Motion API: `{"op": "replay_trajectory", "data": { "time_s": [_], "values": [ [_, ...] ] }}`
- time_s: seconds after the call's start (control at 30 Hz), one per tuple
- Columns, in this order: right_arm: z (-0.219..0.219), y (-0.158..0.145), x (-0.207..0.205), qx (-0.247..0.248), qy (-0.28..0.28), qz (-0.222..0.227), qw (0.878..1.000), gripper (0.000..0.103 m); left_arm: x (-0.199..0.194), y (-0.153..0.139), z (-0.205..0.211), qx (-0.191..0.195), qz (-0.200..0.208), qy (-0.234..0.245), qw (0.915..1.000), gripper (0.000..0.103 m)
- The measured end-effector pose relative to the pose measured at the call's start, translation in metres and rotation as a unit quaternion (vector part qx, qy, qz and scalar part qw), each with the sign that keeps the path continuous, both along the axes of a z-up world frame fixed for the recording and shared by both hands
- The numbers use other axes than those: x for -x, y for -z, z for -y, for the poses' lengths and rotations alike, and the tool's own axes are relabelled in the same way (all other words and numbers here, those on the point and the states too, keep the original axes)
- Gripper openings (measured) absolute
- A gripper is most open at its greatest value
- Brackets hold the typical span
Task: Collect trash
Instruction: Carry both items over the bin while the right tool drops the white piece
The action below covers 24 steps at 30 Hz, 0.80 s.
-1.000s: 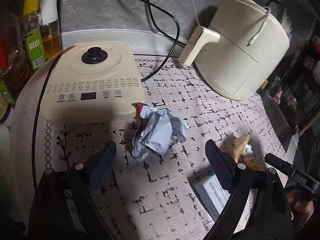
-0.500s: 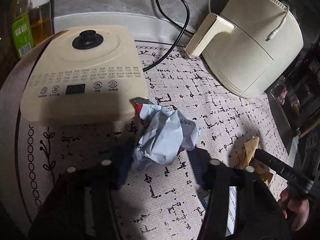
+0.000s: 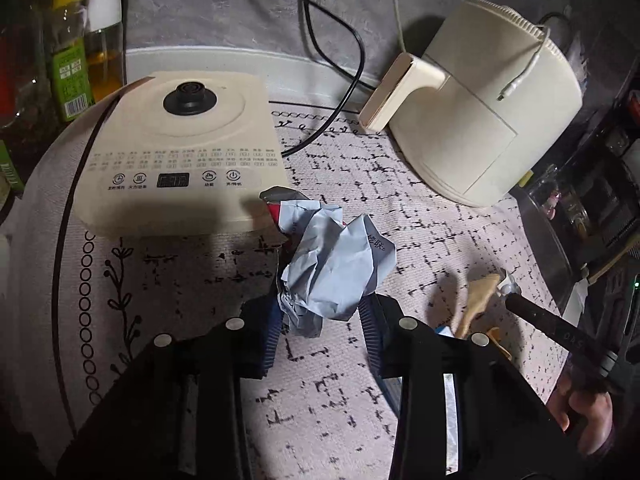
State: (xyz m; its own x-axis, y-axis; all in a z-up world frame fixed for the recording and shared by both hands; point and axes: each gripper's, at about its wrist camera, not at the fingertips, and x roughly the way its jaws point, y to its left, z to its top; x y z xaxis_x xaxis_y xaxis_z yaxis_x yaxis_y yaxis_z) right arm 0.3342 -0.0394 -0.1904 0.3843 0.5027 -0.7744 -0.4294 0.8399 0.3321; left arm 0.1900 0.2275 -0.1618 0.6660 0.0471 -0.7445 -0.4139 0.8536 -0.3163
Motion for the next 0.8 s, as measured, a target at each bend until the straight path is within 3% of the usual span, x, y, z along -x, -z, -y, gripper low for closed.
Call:
{"op": "replay_trajectory", "data": {
  "time_s": [0.3,0.57,0.8],
  "values": [
    [0.062,-0.026,0.02,-0.012,0.028,0.02,0.999,0.025,0.007,-0.035,0.046,-0.011,0.032,0.024,0.9992,0.036],
    [0.133,-0.043,0.049,-0.023,0.061,0.029,0.997,0.025,-0.005,-0.048,0.116,-0.014,0.044,0.085,0.9953,0.036],
    [0.21,-0.052,0.076,-0.021,0.112,0.038,0.993,0.025,-0.018,-0.051,0.194,-0.009,0.05,0.157,0.9863,0.036]
  ]
}}
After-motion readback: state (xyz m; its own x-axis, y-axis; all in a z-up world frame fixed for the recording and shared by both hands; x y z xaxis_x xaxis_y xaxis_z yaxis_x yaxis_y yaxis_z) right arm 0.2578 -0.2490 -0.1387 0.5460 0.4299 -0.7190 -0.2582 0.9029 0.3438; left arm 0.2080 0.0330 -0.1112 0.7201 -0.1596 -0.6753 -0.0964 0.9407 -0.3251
